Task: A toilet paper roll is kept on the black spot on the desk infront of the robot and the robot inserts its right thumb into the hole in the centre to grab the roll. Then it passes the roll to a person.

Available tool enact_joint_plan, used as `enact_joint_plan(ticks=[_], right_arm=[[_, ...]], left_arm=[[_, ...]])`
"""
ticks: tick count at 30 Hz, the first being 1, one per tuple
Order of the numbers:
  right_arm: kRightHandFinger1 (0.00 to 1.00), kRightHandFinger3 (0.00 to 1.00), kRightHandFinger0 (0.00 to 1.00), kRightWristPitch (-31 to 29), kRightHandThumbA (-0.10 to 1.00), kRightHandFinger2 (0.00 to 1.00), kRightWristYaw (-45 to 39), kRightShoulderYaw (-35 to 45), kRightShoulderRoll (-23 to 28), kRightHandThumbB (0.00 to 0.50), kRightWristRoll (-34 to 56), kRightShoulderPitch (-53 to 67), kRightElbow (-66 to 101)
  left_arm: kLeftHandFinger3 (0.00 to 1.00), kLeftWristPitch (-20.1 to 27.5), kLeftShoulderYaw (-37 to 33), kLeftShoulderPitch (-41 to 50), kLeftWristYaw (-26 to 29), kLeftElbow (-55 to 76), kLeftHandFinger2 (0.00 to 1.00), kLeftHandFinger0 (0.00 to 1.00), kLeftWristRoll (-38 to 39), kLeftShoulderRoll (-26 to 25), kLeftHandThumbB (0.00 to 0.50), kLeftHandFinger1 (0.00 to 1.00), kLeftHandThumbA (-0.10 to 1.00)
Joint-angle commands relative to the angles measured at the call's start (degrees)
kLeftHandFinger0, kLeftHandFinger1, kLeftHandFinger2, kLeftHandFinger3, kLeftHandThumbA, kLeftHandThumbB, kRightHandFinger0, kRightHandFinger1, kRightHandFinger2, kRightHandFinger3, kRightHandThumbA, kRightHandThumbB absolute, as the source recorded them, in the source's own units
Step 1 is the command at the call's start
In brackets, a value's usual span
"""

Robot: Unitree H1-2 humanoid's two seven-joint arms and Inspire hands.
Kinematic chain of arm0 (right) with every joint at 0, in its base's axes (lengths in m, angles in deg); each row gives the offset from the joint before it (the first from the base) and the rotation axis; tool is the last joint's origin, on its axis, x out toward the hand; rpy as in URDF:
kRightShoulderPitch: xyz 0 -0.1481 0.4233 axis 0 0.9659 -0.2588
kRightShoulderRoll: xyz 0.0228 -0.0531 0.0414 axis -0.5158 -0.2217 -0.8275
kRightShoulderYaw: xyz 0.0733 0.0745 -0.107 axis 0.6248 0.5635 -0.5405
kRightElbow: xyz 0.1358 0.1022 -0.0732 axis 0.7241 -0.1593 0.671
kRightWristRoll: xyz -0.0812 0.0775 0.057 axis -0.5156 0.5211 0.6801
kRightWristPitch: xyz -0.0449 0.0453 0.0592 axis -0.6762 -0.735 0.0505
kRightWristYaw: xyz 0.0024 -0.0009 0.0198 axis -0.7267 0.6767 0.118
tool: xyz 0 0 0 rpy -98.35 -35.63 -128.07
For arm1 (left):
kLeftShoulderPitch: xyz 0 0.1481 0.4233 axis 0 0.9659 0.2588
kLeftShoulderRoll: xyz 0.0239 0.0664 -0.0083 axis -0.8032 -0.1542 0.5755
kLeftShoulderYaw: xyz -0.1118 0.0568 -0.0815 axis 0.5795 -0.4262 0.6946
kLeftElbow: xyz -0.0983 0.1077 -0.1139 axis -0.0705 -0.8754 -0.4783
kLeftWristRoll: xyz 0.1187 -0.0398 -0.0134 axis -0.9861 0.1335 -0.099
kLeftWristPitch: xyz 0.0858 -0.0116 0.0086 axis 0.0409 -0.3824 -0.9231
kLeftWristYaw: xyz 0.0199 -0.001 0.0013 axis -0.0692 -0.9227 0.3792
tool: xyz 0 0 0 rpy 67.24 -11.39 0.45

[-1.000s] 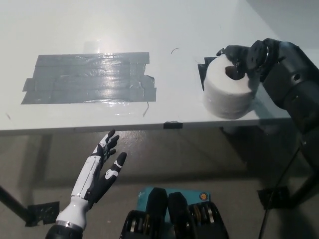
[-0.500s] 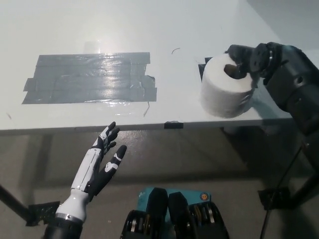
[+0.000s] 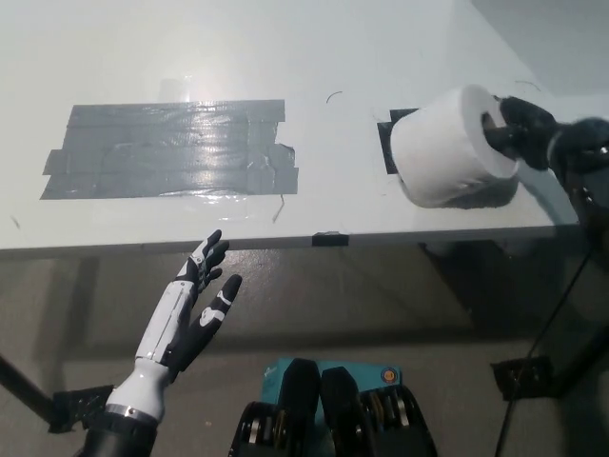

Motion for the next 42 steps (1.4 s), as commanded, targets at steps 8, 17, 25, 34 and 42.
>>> enact_joint_plan(ticks=[8, 17, 25, 34, 42], right_arm=[[0.28, 0.99, 0.0, 7.09, -0.1, 0.62, -7.4, 29.39, -2.55, 0.17, 29.14, 3.54, 0.07], [0.39, 1.0, 0.0, 12.45, -0.1, 0.73, -9.48, 36.26, -6.66, 0.106, 33.38, 3.7, 4.43], [0.38, 1.0, 0.0, 17.35, -0.1, 0.72, -7.1, 35.85, -10.27, 0.12, 35.52, 2.68, 16.22], [0.39, 1.0, 0.0, 20.8, -0.1, 0.74, -2.08, 31.84, -10.4, 0.131, 39.85, -0.37, 23.58], [0.4, 1.0, 0.0, 20.8, -0.1, 0.76, -1.88, 24.7, -7.92, 0.094, 39.34, -2.25, 25.25]], left_arm=[[1.0, 0.69, 1.0, -1.58, -0.09, 0.67, 1.0, 1.0, 0.39, -0.6, 0.027, 1.0, 0.81], [1.0, 0.59, 0.99, -1.54, 0.14, 0.75, 1.0, 1.0, 0.11, -0.44, 0.022, 1.0, 0.82], [1.0, 0.5, 1.17, -3.61, 0.24, -0.05, 1.0, 1.0, 0.28, -0.16, 0.023, 1.0, 0.82], [1.0, 0.02, 1.12, -4.63, -0.08, -0.11, 1.0, 1.0, 0.07, -0.26, 0.026, 1.0, 0.83], [1.0, 0.3, 0.79, -4.92, -0.38, -0.57, 1.0, 1.0, 0.01, -0.26, 0.019, 1.0, 0.81]])
